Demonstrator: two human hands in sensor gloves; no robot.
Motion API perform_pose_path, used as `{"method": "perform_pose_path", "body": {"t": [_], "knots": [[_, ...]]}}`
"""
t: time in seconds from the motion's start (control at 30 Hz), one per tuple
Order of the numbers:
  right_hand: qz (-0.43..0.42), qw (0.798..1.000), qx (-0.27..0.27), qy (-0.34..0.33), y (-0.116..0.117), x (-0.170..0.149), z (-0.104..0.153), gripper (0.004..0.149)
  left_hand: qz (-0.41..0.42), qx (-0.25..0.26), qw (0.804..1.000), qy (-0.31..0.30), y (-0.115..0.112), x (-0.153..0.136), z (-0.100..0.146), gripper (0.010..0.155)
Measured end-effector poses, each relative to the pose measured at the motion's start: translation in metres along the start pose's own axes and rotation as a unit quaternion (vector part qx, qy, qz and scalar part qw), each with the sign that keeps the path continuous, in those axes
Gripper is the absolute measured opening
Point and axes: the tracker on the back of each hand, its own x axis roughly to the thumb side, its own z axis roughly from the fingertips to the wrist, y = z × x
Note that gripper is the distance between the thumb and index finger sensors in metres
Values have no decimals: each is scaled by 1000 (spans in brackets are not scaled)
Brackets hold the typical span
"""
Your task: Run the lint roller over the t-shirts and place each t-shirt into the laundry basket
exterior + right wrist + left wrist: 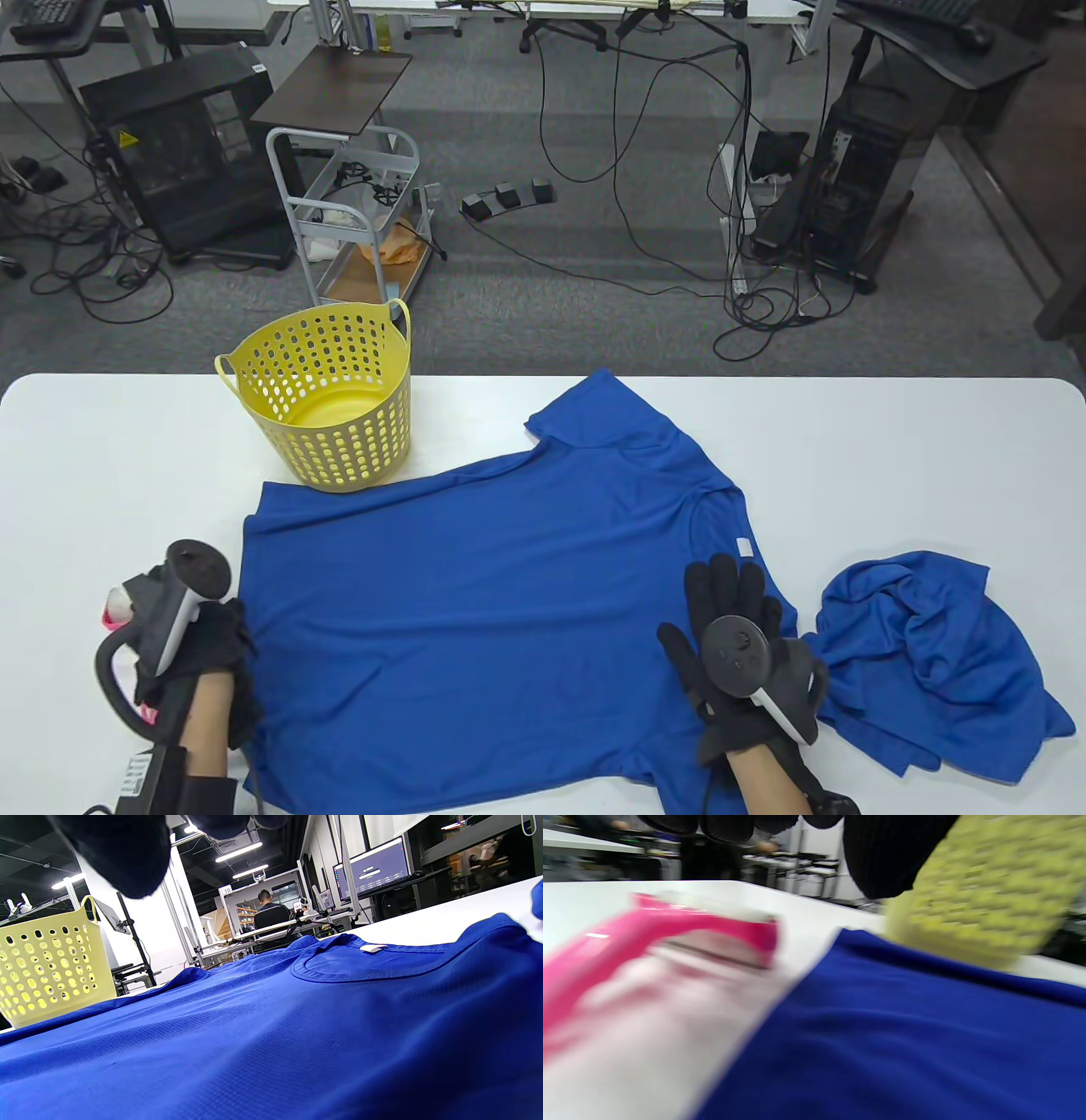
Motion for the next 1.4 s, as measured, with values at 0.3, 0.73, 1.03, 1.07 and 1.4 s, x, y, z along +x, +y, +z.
{"method": "perform_pose_path", "body": {"t": [0.3, 0.73, 1.03, 1.07, 1.4], "knots": [[25, 1000, -4, 6, 0, -1, 2, 72, -46, -152, 967, -198, -75, 149, 48, 91], [20, 1000, 5, 14, 2, -3, 1, 72, -158, -205, 963, -75, -129, 195, 33, 103], [16, 1000, 12, 24, 2, -5, 1, 73, -107, -139, 976, -127, -113, 187, 26, 55], [16, 999, 13, 26, 1, -6, 1, 73, -84, -132, 979, -130, -106, 185, 24, 54], [-4, 999, 18, 44, -2, -10, 2, 70, 120, 75, 977, -158, 71, 172, 35, 50]]}}
